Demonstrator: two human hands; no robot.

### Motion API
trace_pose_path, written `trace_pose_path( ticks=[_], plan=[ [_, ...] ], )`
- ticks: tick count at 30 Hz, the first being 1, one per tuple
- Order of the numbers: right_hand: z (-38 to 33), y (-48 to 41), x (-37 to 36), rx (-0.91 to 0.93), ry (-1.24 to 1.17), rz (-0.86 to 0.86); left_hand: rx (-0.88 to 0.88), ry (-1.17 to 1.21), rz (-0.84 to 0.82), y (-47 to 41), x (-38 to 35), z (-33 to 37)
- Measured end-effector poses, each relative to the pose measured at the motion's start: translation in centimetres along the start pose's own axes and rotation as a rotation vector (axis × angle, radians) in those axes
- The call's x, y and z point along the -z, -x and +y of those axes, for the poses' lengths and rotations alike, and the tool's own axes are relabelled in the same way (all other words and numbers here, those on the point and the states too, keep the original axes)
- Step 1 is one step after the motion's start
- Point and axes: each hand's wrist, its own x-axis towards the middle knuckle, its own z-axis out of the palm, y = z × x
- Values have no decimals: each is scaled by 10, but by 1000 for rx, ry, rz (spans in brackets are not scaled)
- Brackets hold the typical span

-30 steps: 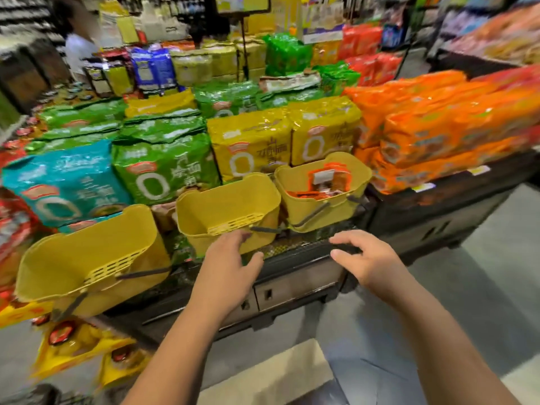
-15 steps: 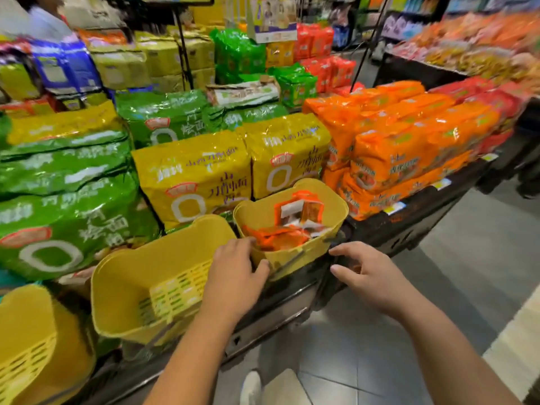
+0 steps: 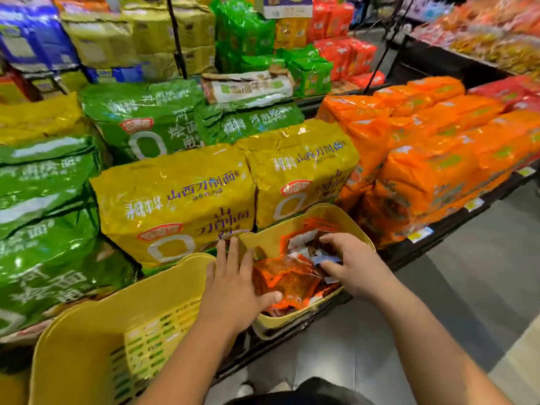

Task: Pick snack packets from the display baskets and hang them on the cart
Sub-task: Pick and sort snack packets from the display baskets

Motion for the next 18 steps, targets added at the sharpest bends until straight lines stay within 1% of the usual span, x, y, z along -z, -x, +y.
trace_pose_path(
  ticks=[2, 5, 9, 11, 13, 15, 17, 18],
  plan=[
    [5, -26, 1, 35, 52, -39, 1, 3, -20, -4, 0, -1],
    [10, -64, -3, 97, 207, -142, 34, 18, -58, -6, -1, 0],
    [17, -101, -11, 201, 359, -230, 83, 76, -65, -5, 0, 2],
    [20, -109, -14, 239, 445, -228, 86, 108, -64, -8, 0, -1],
    [24, -111, -17, 317, 519, -201, 100, 174, -45, -9, -1, -2],
    [22, -111, -16, 332, 483, -217, 152, 224, -4, -8, 0, 1],
    [19, -110, -6, 367, 476, -272, 218, 187, 51, -6, 5, 12],
    [22, -109, 0, 376, 411, -284, 249, 171, 88, -7, 9, 18]
  ],
)
